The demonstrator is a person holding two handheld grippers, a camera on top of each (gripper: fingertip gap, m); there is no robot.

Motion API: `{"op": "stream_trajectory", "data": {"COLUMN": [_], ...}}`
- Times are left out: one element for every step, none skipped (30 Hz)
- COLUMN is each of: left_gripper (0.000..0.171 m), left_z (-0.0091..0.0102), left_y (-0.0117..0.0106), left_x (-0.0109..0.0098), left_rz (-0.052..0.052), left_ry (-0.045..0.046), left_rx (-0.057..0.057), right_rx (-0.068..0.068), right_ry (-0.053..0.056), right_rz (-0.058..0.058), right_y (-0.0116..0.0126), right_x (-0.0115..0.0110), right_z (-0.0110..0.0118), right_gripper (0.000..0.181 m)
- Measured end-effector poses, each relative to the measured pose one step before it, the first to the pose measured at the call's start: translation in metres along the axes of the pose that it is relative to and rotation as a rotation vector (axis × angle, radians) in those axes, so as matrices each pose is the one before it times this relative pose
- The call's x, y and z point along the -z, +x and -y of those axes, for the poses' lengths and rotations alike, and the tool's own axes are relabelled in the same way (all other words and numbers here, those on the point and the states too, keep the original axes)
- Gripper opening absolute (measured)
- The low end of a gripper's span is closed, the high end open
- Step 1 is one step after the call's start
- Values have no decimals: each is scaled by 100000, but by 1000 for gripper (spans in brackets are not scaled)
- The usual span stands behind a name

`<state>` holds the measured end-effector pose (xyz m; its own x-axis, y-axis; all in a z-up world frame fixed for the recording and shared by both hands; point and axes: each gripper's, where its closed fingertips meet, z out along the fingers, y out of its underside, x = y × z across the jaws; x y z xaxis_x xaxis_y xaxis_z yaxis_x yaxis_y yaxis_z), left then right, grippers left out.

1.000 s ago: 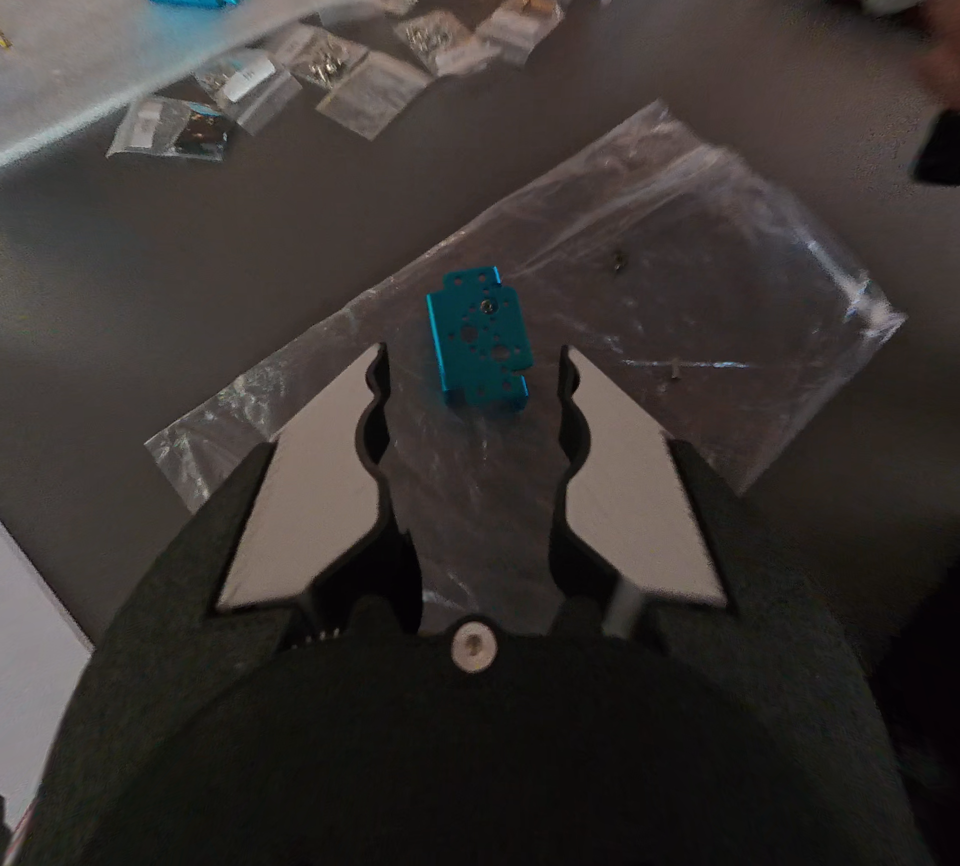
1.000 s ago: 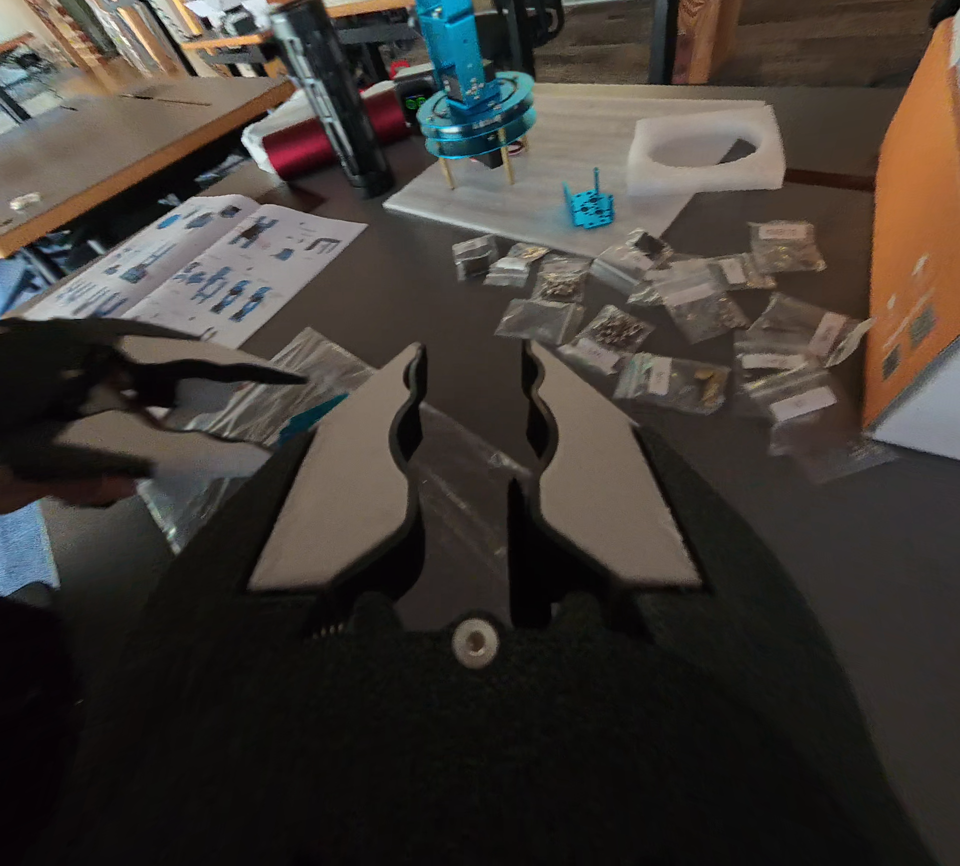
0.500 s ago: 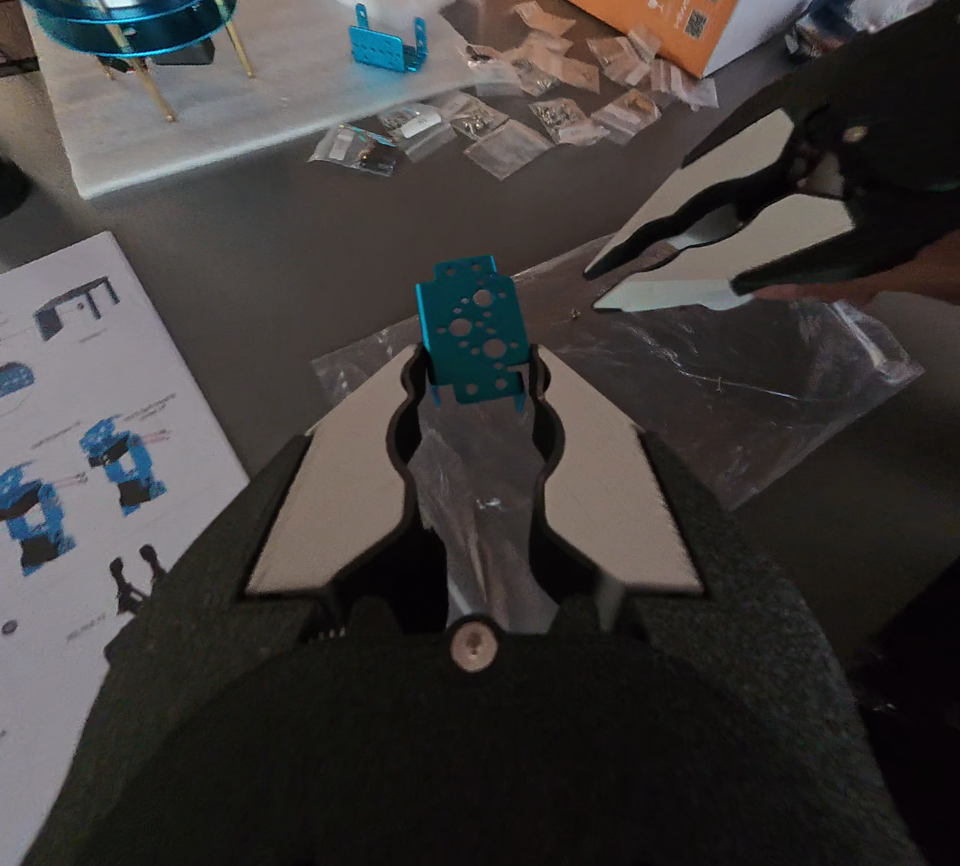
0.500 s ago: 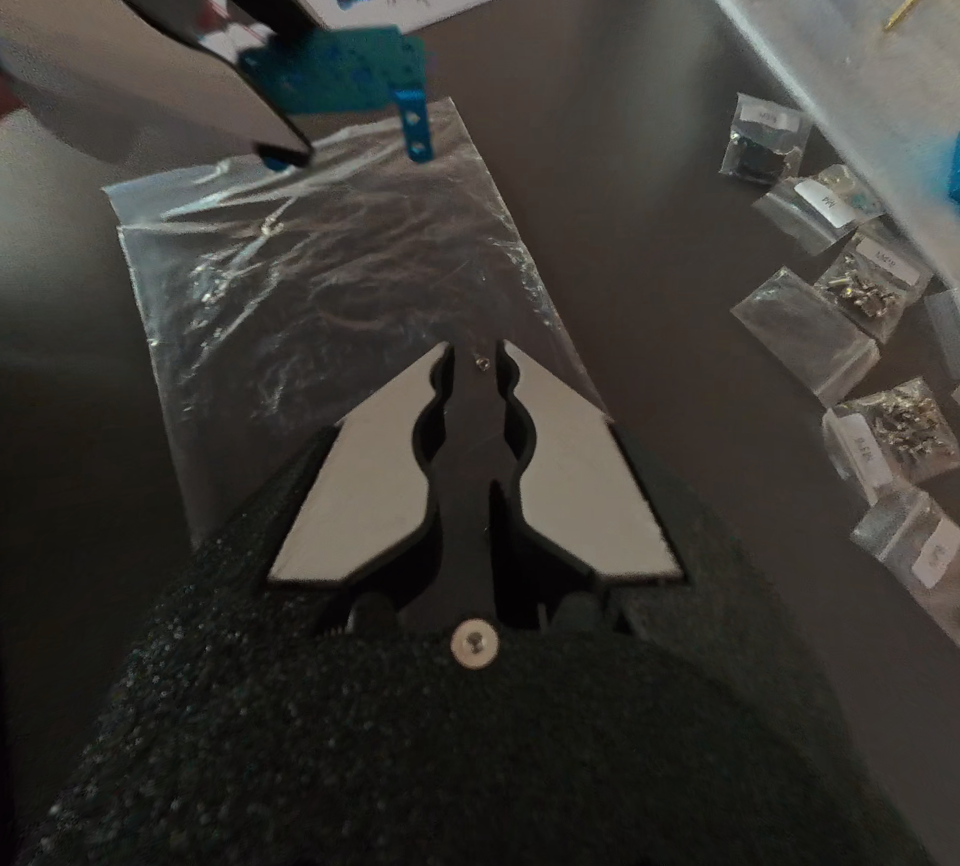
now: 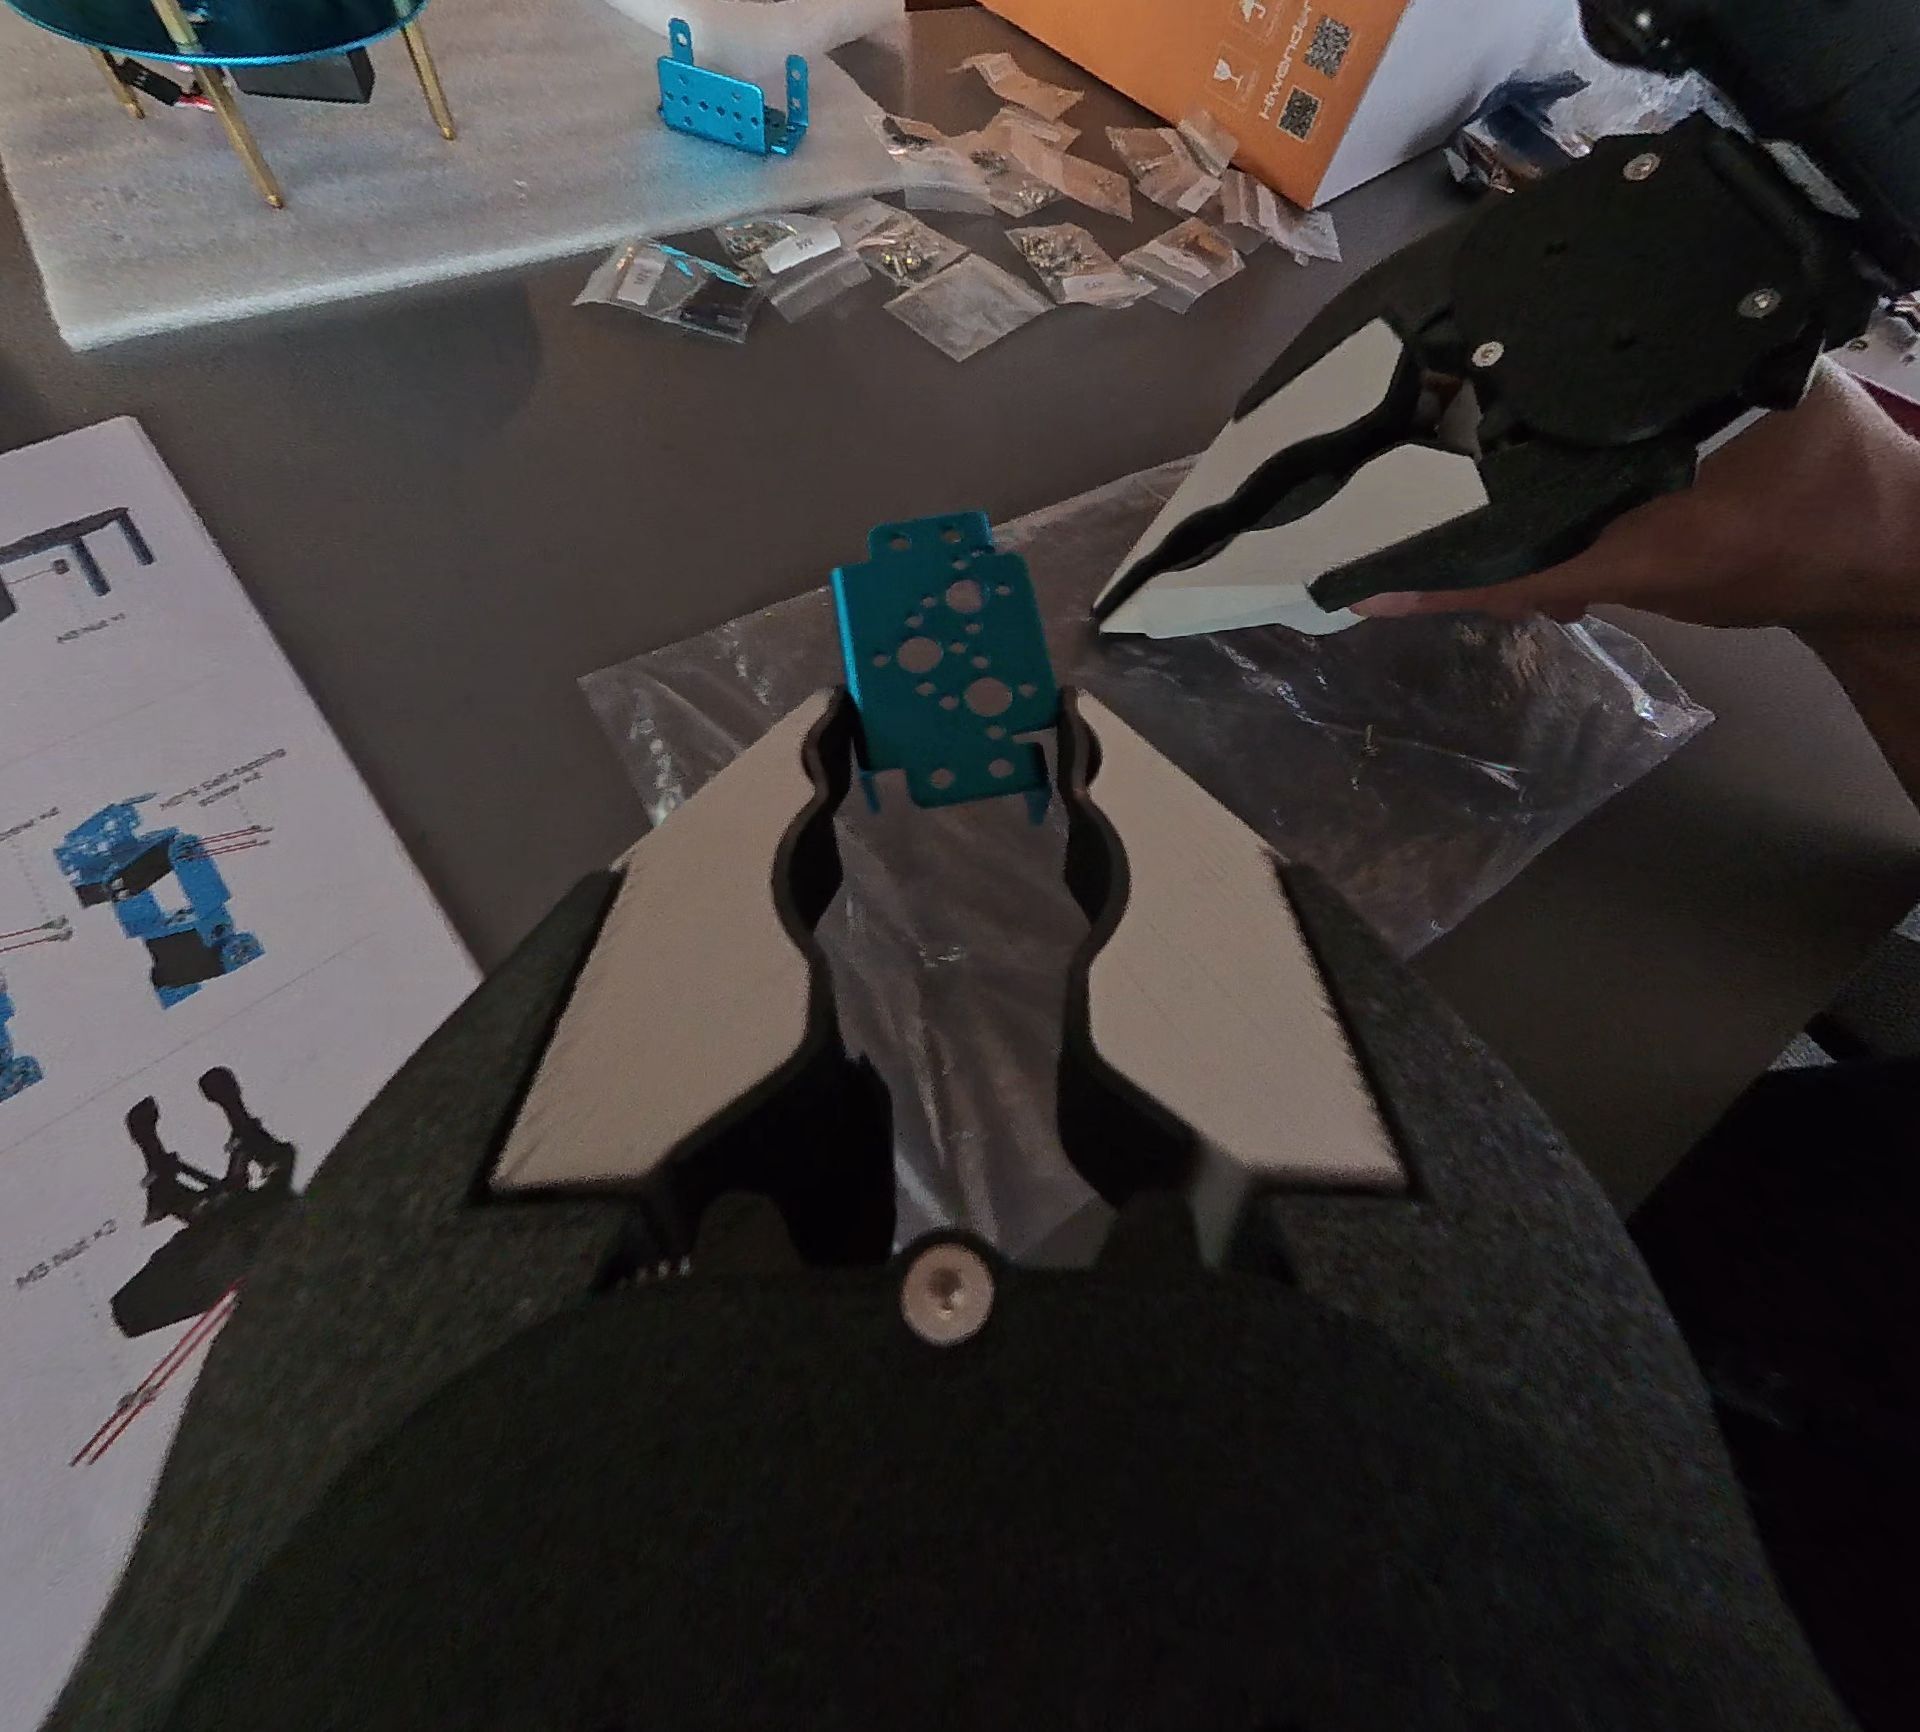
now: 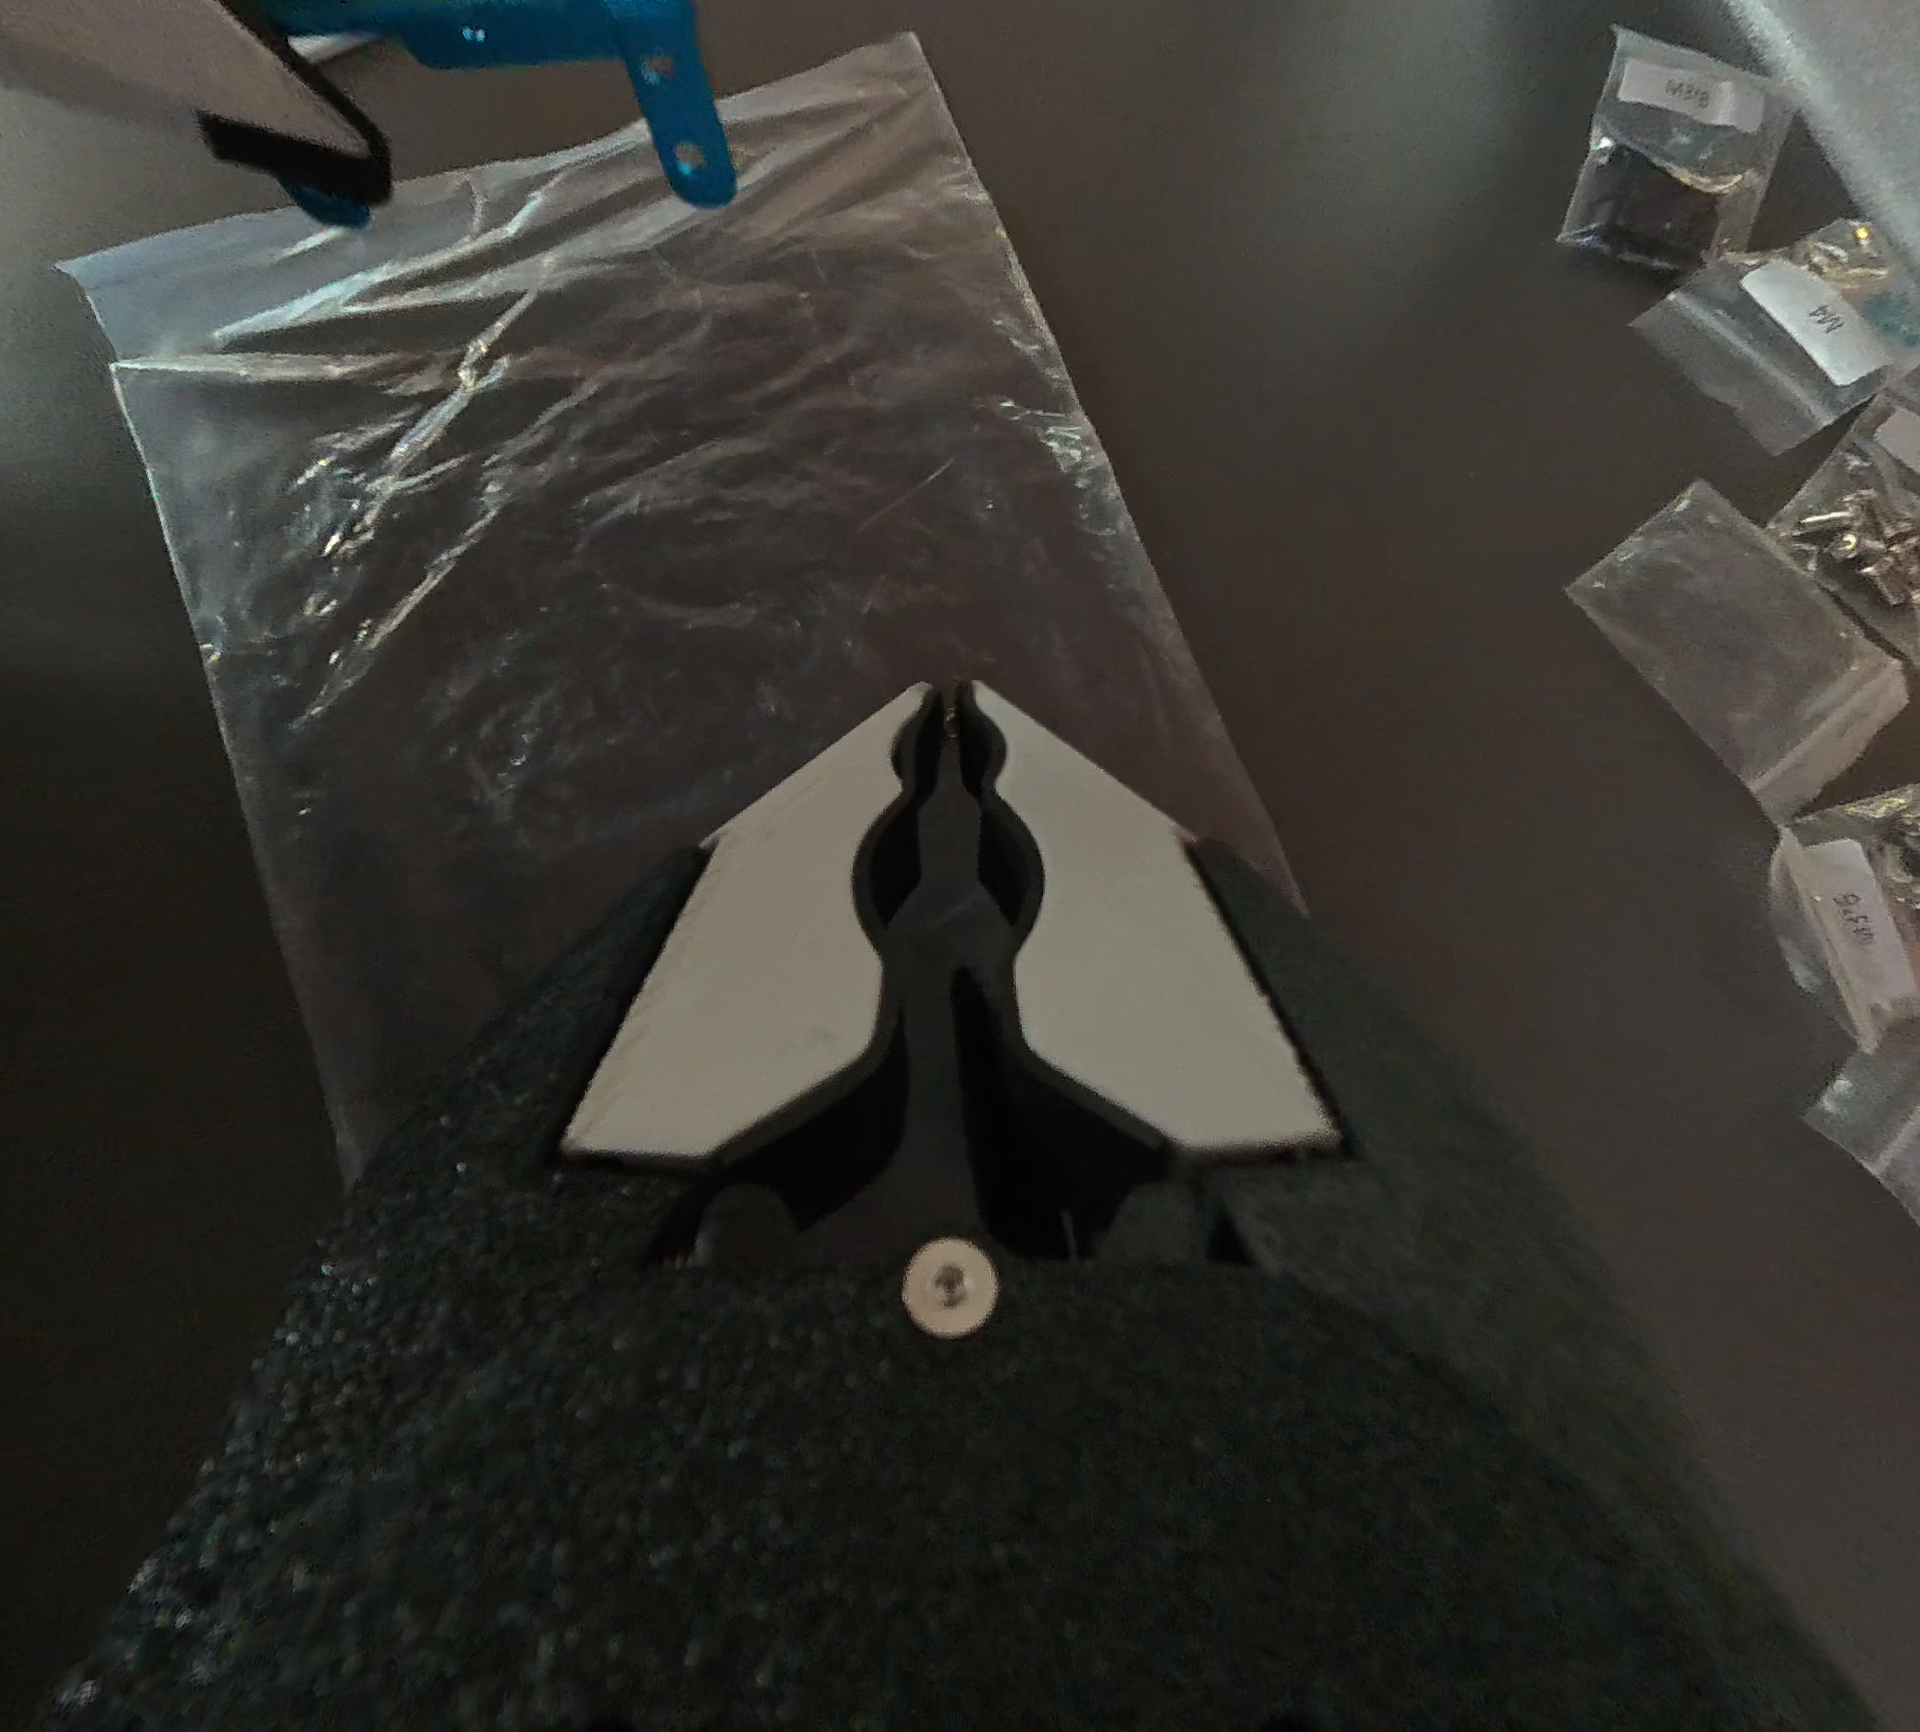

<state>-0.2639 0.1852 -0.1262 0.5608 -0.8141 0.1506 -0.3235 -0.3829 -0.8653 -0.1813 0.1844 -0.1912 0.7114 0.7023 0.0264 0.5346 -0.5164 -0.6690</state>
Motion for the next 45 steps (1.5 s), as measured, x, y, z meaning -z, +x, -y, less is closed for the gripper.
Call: {"op": "stream_trajectory", "data": {"left_gripper": [40, 40, 39, 40, 40, 40, 40, 40, 40, 40, 40, 40, 40, 40, 40, 40, 39, 39, 39, 40, 40, 40, 39, 39, 39, 39, 40, 39, 40, 40, 40, 40, 40, 40, 39, 40, 40, 40, 40, 40, 39, 40, 40, 39, 39], "left_z": [-54, -65, 11, 18, -13, -64, -160, -171, -160, -150, -107, -55, 32, 184, 164, 21, -50, -72, -80, -97, -62, -13, 5, 5, 13, -1, -11, -26, -56, -88, -87, -66, -45, 3, 46, 81, 69, 78, 135, 104, 49, 3, -72, -111, -61], "left_y": [246, 286, 246, 297, 366, 281, 219, 174, 134, 123, 11, -110, -48, 6, 78, 113, 33, -61, -49, -8, -19, -47, -74, -98, -107, -101, -83, -66, -22, 1, 10, 40, 52, 36, 28, 37, 56, 75, 92, 138, 178, 188, 176, 186, 250], "left_x": [-188, -242, -277, -336, -411, -479, -526, -556, -567, -577, -492, -390, -256, -71, 59, 92, 137, 187, 236, 230, 244, 234, 201, 157, 133, 93, 64, 13, 1, -32, -56, -52, -46, -33, -15, -9, -30, -49, -57, -97, -192, -287, -381, -434, -426], "left_rz": [-1172, -1067, -605, -670, -974, -525, -112, 123, 375, 354, 933, 1417, 893, 329, -296, -560, 15, 747, 680, 365, 353, 426, 453, 447, 388, 253, 130, -13, -242, -314, -318, -382, -400, -401, -355, -353, -478, -523, -459, -574, -814, -747, -632, -693, -873], "left_ry": [-477, -548, -157, -225, -547, -813, -1392, -1539, -1413, -1429, -1118, -792, -251, 734, 650, -136, -303, -28, -27, -133, 70, 259, 186, 115, 148, 92, 20, 11, -130, -302, -335, -318, -298, -87, 107, 146, 2, -35, 301, 235, -130, -261, -599, -776, -556], "left_rx": [-260, -378, -494, -580, -730, -728, -998, -1406, -1375, -1329, -1095, -830, -843, -337, 150, 157, -29, -133, -58, 171, 338, 326, 277, 207, 142, 193, 305, 310, 220, 119, 21, -83, -154, -137, -47, -18, -83, -119, -203, -264, -251, -113, 84, 174, 173], "right_rx": [-380, -120, 221, -39, -682, -1162, -1459, -1314, -912, -733, -1081, -1489, -1379, -809, -164, 662, 839, 923, 960, 992, 1180, 1080, 683, 884, 1260, 1307, 963, 94, 176, -107, -762, -408, 122, -284, -743, -197, -166, -856, -622, -196, -756, -1443, -1526, -1546, -2200], "right_ry": [-42, -254, 173, 930, 404, 239, 65, -242, -416, -296, 581, 1427, 1833, 1559, 759, 55, -67, -754, -1575, -2102, -2129, -940, -383, -50, -778, -1343, -498, 317, 719, 720, 475, 225, 105, 356, 118, 483, 1362, 1191, 1195, 1097, -333, -1702, -2211, -1879, -1221], "right_rz": [366, -1133, -1653, -906, -881, -1369, -1907, -1312, -245, 225, 1037, 1951, 710, -9, 966, 1546, 847, 1358, 1510, 719, -16, 979, 1113, 269, 708, 337, 176, 1338, 372, 448, 791, 1024, 707, 375, 185, -557, -327, 359, -874, -1631, -1133, -467, -73, -464, 295], "right_y": [-43, 194, 271, 184, 274, 414, 538, 389, 128, -52, -249, -435, -304, -200, -338, -384, -181, -123, -59, 114, 211, 42, -14, 70, -38, 2, 33, -140, 5, 32, 32, -16, -19, 18, 44, 87, -31, -182, -109, -66, -94, -140, -157, -70, -106], "right_x": [0, 100, 319, 609, 881, 1059, 1153, 1157, 1068, 850, 545, 148, -240, -582, -811, -903, -932, -936, -856, -720, -510, -305, -161, -56, -77, -146, -118, -21, -2, -8, -9, -13, -4, -6, 62, 291, 571, 811, 1026, 1143, 1112, 936, 702, 434, 193], "right_z": [-18, -38, 16, 52, -149, -355, -542, -706, -818, -821, -565, -173, 162, 396, 508, 533, 524, 358, 154, 20, -61, 70, 159, 197, 38, -126, -107, -32, -1, 9, 18, 23, 31, 50, -6, 24, 110, 28, -65, -198, -554, -951, -1168, -1215, -1052], "right_gripper": [0, 0, 0, 0, 0, 0, 0, 0, 0, 0, 0, 0, 3, 11, 14, 15, 16, 15, 14, 14, 14, 13, 13, 13, 12, 11, 9, 6, 6, 6, 5, 4, 4, 3, 4, 4, 4, 4, 4, 4, 3, 3, 4, 3, 4]}}
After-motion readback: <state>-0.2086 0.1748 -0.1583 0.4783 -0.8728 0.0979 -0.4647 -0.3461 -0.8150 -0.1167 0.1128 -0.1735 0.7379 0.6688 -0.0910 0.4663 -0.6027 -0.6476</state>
